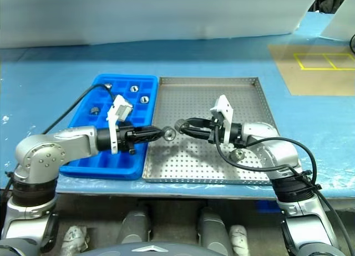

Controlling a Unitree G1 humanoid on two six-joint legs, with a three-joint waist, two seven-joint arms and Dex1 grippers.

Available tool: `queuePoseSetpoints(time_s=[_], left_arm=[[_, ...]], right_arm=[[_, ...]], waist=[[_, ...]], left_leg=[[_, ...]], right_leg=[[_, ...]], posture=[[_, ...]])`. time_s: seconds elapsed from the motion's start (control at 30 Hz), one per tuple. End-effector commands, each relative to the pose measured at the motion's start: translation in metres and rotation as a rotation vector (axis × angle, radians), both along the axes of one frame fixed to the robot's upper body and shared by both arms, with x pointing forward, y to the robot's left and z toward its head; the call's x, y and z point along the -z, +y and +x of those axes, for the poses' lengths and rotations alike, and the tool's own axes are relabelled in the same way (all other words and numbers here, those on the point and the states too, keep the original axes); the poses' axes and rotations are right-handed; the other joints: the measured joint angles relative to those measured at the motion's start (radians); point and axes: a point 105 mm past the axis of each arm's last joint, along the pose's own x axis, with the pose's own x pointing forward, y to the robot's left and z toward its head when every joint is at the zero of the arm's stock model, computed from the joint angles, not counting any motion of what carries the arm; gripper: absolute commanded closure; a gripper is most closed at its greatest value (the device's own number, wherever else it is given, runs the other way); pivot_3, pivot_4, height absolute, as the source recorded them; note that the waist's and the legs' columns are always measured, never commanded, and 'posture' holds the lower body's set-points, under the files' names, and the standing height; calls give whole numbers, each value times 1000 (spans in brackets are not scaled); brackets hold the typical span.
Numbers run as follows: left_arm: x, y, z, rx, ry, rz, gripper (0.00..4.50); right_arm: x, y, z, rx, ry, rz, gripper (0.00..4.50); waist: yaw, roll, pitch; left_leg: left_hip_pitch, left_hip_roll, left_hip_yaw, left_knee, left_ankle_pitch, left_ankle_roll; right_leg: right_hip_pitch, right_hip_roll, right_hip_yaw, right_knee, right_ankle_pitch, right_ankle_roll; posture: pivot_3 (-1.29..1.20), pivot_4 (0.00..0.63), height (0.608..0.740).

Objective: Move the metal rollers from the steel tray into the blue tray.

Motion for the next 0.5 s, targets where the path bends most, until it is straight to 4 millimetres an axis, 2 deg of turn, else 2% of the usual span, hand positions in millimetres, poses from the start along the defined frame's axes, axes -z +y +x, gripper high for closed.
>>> queuePoseSetpoints(time_s=[0.03, 0.13, 0.23, 0.43, 0.5], left_arm=[[-12, 13, 0, -31, -51, 4, 3688], [-13, 25, 3, -64, -56, 20, 3688], [-16, 30, 7, -87, -67, 21, 3688], [-19, 41, 19, -234, -117, -1, 3688], [-20, 48, 26, -339, -159, -2, 3688]], right_arm=[[-16, -26, 8, 92, -58, 4, 3289], [-14, -39, 10, 126, -53, -14, 3289], [-17, -43, 11, 131, -59, -18, 3289], [-26, -33, 12, 105, -81, -4, 3289], [-26, -27, 11, 88, -79, 6, 3289]], waist=[[1, 0, 0], [-6, 0, 0], [-10, 0, 0], [-8, 0, 0], [-8, 0, 0]], left_leg=[[0, 0, 0, 0, 0, 0], [2, 1, 0, 0, 0, 0], [2, 2, 0, 0, 0, 0], [2, 1, 0, 0, 0, 0], [2, 1, 0, 0, 0, 0]], right_leg=[[0, 0, 0, 0, 0, 0], [1, 1, 0, 1, 0, 0], [0, 1, 0, 1, 0, 0], [0, 1, 0, 1, 0, 0], [0, 1, 0, 1, 0, 0]], posture=[[-48, 150, 740], [-45, 150, 740], [-44, 150, 740], [-36, 150, 740], [-31, 150, 740]])
